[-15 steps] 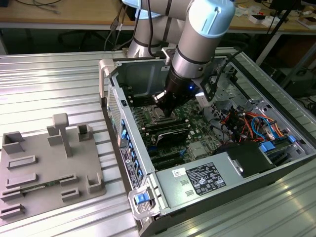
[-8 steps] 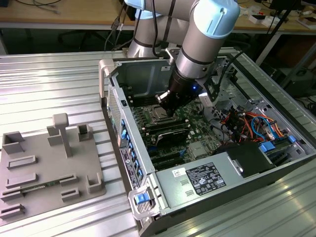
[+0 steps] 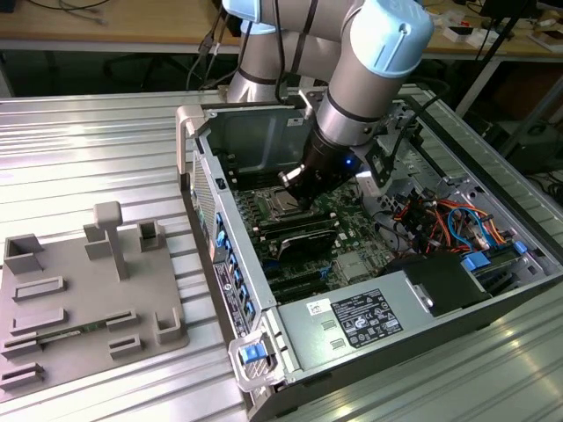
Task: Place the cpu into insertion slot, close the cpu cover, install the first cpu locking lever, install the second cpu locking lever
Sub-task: 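Install the second cpu locking lever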
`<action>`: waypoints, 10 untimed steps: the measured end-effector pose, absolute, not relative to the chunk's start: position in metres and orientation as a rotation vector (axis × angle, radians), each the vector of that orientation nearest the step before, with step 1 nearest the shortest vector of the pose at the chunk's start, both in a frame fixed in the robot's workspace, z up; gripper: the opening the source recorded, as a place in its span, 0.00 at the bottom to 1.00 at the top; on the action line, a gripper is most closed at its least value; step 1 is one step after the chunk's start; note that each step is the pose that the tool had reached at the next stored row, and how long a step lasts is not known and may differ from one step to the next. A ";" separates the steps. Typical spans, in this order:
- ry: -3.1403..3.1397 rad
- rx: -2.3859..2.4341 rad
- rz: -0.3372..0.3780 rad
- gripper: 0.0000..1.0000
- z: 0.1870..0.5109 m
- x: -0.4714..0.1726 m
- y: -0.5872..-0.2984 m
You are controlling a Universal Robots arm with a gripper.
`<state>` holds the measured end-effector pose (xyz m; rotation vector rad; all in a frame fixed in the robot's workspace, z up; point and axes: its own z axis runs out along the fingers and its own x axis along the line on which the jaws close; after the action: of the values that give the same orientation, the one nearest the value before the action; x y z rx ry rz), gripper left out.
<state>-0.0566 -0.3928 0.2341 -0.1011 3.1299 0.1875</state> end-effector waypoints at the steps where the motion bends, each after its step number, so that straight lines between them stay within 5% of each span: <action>1: 3.129 -0.100 0.202 0.11 0.234 -0.057 -0.393; 10: 3.127 -0.096 0.216 0.11 0.230 -0.066 -0.399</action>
<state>-0.0657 -0.3986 0.2300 -0.0960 3.1275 0.2162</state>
